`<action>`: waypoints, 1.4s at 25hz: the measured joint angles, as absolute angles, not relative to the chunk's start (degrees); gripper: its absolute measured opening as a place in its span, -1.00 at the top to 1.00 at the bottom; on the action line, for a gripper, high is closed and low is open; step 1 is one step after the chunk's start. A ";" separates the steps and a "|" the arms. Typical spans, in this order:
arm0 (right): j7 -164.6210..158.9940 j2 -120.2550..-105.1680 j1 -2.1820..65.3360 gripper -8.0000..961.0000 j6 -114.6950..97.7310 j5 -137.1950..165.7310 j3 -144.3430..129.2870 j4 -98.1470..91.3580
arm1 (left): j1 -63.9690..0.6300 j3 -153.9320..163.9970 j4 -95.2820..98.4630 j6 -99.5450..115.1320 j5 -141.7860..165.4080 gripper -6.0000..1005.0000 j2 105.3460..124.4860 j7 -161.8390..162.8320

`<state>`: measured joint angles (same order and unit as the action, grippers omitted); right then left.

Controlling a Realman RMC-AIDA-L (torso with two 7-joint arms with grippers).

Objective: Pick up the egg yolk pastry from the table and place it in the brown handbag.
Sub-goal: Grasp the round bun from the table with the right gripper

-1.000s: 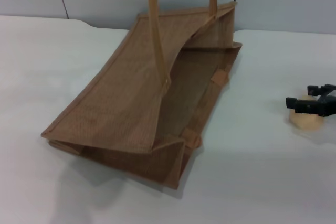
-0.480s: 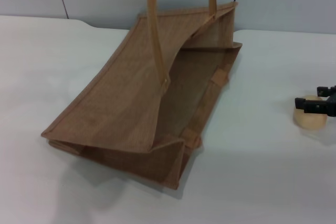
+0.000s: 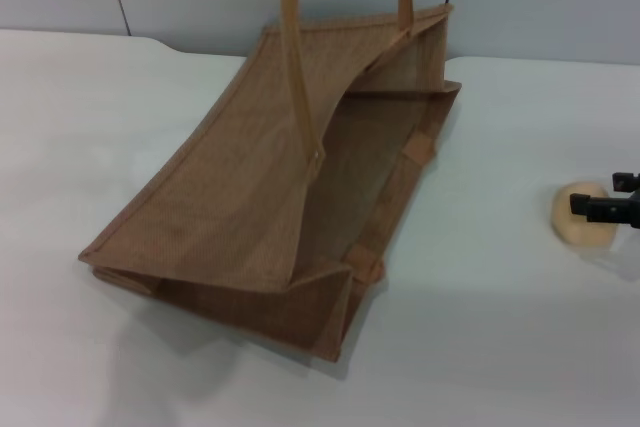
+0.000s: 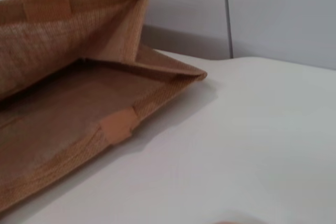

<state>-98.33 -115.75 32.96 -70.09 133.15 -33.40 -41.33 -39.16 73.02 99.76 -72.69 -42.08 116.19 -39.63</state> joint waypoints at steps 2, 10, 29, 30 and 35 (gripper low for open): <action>-98.35 -115.83 32.96 -0.83 -70.21 133.43 -33.41 -41.06 | -39.16 73.09 99.76 -72.69 -42.04 0.76 116.19 -39.63; -98.32 -115.97 33.67 -0.83 -69.82 133.20 -33.62 -39.35 | -39.36 73.15 99.76 -72.69 -42.01 0.76 116.19 -39.64; -98.36 -115.77 36.81 -0.82 -63.55 136.00 -34.73 -33.67 | -39.80 73.21 99.66 -72.68 -42.00 0.76 116.20 -39.64; -98.47 -115.74 36.79 -0.82 -63.55 136.02 -34.46 -33.67 | -39.80 73.21 99.66 -72.68 -41.88 0.76 116.19 -39.64; -99.01 -115.67 36.72 -0.65 -63.15 136.04 -34.53 -33.63 | -39.99 73.21 99.56 -72.68 -40.54 0.76 116.30 -39.60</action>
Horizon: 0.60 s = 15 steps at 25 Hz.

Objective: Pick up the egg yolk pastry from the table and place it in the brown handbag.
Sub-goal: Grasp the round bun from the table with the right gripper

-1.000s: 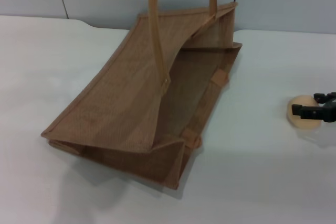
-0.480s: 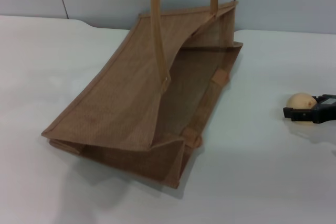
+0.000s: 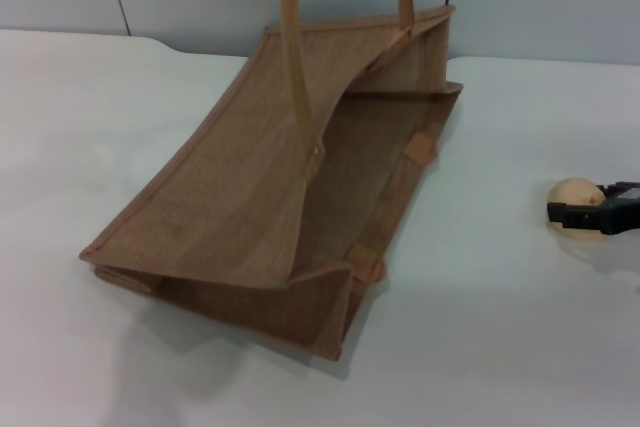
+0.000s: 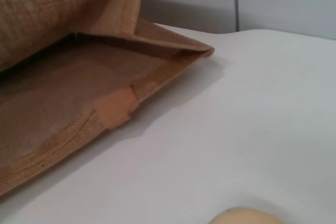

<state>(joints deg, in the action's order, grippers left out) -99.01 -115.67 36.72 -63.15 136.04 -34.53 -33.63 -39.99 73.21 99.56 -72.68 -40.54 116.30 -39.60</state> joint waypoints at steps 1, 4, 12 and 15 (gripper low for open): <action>-99.47 -115.67 36.70 -0.61 -62.88 136.05 -34.53 -33.58 | -40.02 73.21 99.53 -72.68 -40.54 0.76 116.31 -39.59; -100.94 -115.67 36.66 -0.55 -62.04 136.20 -34.53 -33.56 | -40.09 73.21 99.47 -72.68 -40.52 0.76 116.33 -39.57; -101.49 -115.68 37.59 -0.47 -62.21 136.72 -34.80 -34.14 | -40.29 73.21 99.46 -72.34 -40.51 0.76 116.36 -39.55; -101.50 -115.74 38.30 -0.46 -62.95 136.65 -34.88 -35.03 | -40.74 73.21 99.51 -72.24 -40.51 0.76 116.32 -39.55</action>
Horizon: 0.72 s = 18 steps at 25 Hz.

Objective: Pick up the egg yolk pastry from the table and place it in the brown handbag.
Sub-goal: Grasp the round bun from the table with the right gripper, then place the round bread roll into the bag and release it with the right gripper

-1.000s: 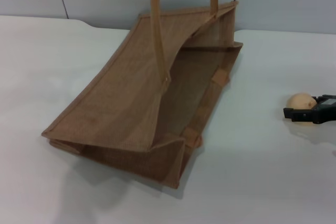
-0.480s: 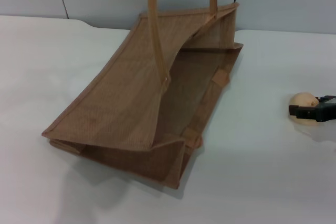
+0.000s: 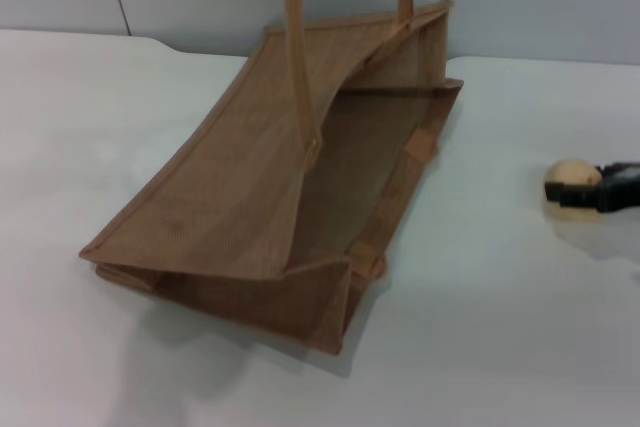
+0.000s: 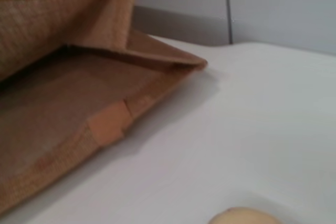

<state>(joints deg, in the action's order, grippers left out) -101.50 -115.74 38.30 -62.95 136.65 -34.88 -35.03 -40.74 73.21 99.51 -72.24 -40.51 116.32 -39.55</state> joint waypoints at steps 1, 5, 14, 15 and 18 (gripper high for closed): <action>-101.50 -115.75 38.49 -0.46 -63.64 136.46 -34.88 -35.78 | -41.04 73.21 99.52 -72.22 -40.51 0.76 116.31 -39.55; -101.51 -115.90 39.75 -0.43 -66.99 134.86 -34.34 -39.25 | -43.13 73.21 99.28 -72.16 -40.54 0.76 116.29 -39.64; -100.12 -115.73 44.18 -0.40 -74.25 125.70 -37.82 -41.52 | -48.21 74.36 99.14 -71.98 -41.02 0.76 116.37 -39.70; -99.98 -115.73 44.71 -0.40 -74.35 125.15 -38.90 -41.39 | -48.55 74.70 99.15 -71.84 -41.07 0.76 116.42 -39.69; -99.33 -115.82 45.95 -0.40 -74.21 123.76 -41.59 -40.58 | -49.11 75.90 99.22 -71.09 -41.13 0.76 116.50 -39.52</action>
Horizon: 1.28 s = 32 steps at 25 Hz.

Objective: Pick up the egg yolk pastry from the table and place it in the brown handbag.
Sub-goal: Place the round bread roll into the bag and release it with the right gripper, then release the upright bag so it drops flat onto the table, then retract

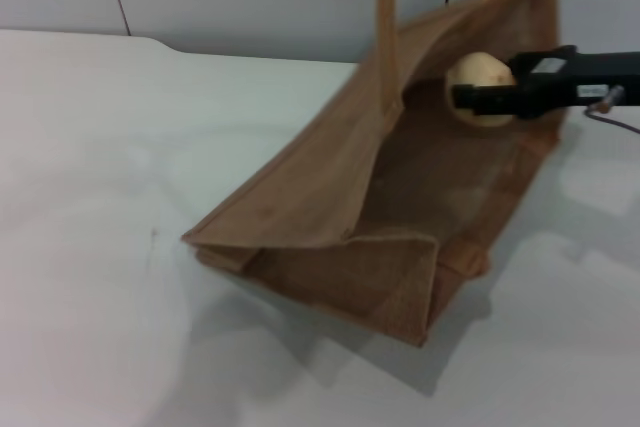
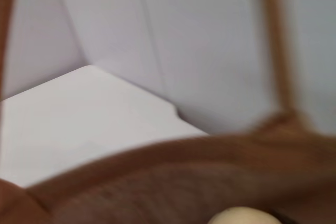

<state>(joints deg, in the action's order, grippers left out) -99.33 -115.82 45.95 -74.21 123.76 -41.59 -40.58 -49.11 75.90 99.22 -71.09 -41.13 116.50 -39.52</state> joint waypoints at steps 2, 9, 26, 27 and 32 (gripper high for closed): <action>-98.05 -115.85 46.74 -0.39 -74.06 122.92 -42.75 -39.43 | -49.41 76.81 99.48 -70.62 -41.17 0.76 116.53 -39.20; -94.58 -115.67 49.91 -0.36 -70.68 122.76 -44.99 -33.73 | -49.58 77.59 99.85 -70.35 -41.07 0.76 116.50 -38.50; -96.95 -115.68 49.27 -0.80 -66.62 122.53 -47.07 -32.87 | -47.73 77.17 99.55 -69.37 -40.73 0.76 116.31 -38.50; -96.95 -115.64 49.04 -0.83 -67.21 122.69 -47.22 -32.94 | -47.32 77.13 99.55 -69.23 -40.72 0.76 116.29 -38.54; -98.84 -115.53 44.77 -0.88 -70.22 125.14 -47.47 -35.85 | -44.21 75.64 99.68 -68.14 -40.61 0.77 116.26 -38.95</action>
<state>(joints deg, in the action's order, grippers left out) -98.84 -115.53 44.77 -70.22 125.14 -47.47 -35.85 -44.21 75.64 99.68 -68.14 -40.61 116.26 -38.95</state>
